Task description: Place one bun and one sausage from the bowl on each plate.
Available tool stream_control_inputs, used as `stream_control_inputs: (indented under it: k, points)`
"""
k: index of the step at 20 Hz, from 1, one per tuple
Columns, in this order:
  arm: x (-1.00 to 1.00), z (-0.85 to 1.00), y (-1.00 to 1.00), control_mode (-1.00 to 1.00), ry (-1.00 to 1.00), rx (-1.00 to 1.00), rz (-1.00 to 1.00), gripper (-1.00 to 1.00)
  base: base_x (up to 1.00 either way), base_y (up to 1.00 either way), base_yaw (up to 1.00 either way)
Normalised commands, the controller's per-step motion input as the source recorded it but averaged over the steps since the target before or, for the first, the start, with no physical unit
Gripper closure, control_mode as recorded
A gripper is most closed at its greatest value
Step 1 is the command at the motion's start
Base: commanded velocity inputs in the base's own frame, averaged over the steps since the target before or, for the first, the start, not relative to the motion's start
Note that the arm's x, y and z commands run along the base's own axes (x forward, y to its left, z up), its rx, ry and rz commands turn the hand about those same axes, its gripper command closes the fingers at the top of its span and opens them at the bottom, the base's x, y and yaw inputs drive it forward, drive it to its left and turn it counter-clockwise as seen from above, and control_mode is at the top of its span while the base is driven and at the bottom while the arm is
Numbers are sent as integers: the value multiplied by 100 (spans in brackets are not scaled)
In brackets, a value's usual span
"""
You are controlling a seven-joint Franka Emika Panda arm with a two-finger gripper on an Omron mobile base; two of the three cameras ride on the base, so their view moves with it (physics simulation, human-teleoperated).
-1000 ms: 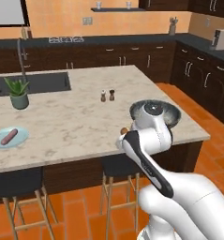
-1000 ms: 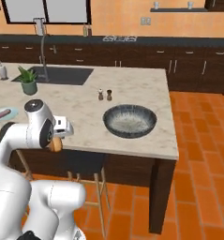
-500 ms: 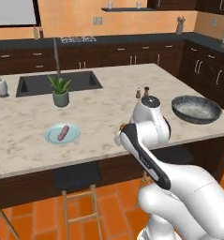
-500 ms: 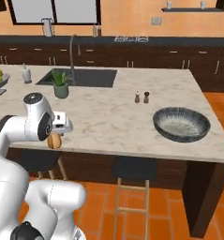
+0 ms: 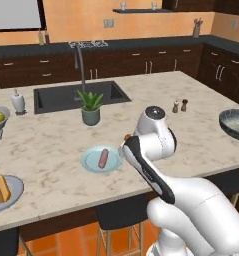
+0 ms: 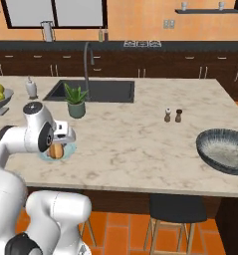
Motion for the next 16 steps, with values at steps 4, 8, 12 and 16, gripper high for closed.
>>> stream_control_inputs:
  k: [4,8,12,16]
  points:
    - [73,1,96,-100,14,0,-40,100,0,0,0]
    - [62,-15,19,-100,35,19,-40,100,0,0,0]
    - [19,-56,-10,-100,27,36,-42,100,0,0,0]
    - [34,-59,-5,-100,17,18,-14,100,0,0,0]
